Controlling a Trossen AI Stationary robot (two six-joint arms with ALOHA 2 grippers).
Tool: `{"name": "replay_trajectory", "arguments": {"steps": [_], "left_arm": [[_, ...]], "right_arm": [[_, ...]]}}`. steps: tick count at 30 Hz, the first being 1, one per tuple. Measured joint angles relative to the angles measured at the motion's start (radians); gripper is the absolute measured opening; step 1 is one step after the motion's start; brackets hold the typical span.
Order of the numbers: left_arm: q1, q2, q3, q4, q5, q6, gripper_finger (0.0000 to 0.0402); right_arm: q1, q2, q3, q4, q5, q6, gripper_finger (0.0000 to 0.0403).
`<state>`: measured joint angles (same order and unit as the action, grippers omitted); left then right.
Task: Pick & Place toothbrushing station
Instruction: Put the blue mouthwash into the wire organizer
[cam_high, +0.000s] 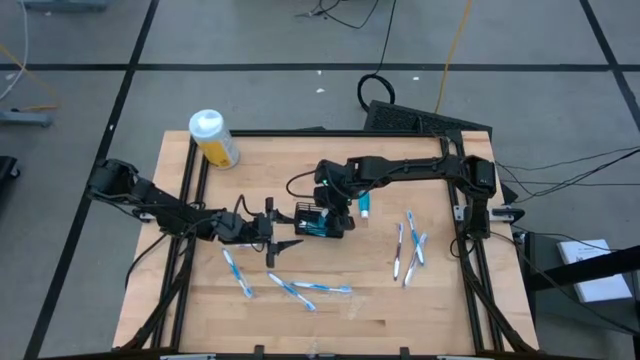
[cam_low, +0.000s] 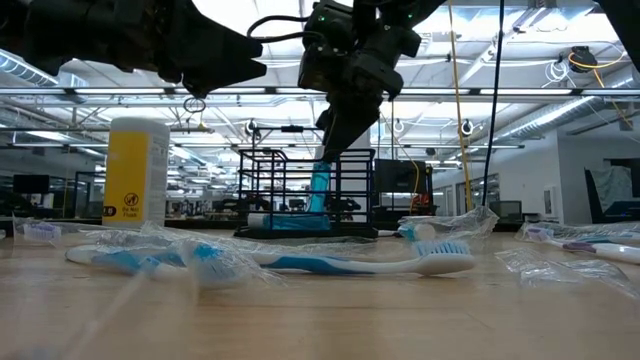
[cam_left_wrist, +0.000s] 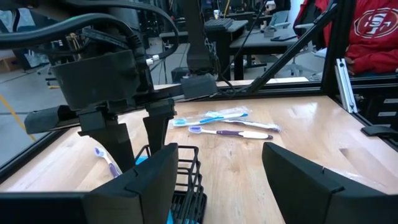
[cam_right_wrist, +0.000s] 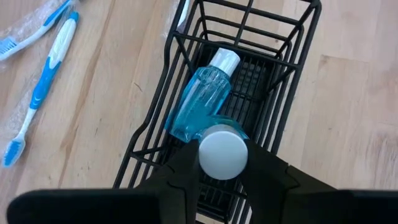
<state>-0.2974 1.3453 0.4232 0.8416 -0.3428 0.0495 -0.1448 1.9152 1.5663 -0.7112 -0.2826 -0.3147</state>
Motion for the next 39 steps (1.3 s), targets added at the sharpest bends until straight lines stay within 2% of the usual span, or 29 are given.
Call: {"name": "replay_trajectory", "arguments": {"steps": [23, 29, 39], "left_arm": [[0.0, 0.0, 0.0, 0.001, 0.0, -0.001, 0.0241], [0.0, 0.0, 0.0, 0.0, 0.0, -0.001, 0.0241], [0.0, 0.0, 0.0, -0.003, 0.0, 0.005, 0.0241]], "right_arm": [[-0.003, 0.004, 0.017, -0.042, -0.031, -0.177, 0.0089], [0.003, 0.009, 0.095, -0.131, 0.008, -0.234, 0.0089], [0.007, 0.06, 0.107, -0.147, 0.07, -0.282, 0.0088]]}}
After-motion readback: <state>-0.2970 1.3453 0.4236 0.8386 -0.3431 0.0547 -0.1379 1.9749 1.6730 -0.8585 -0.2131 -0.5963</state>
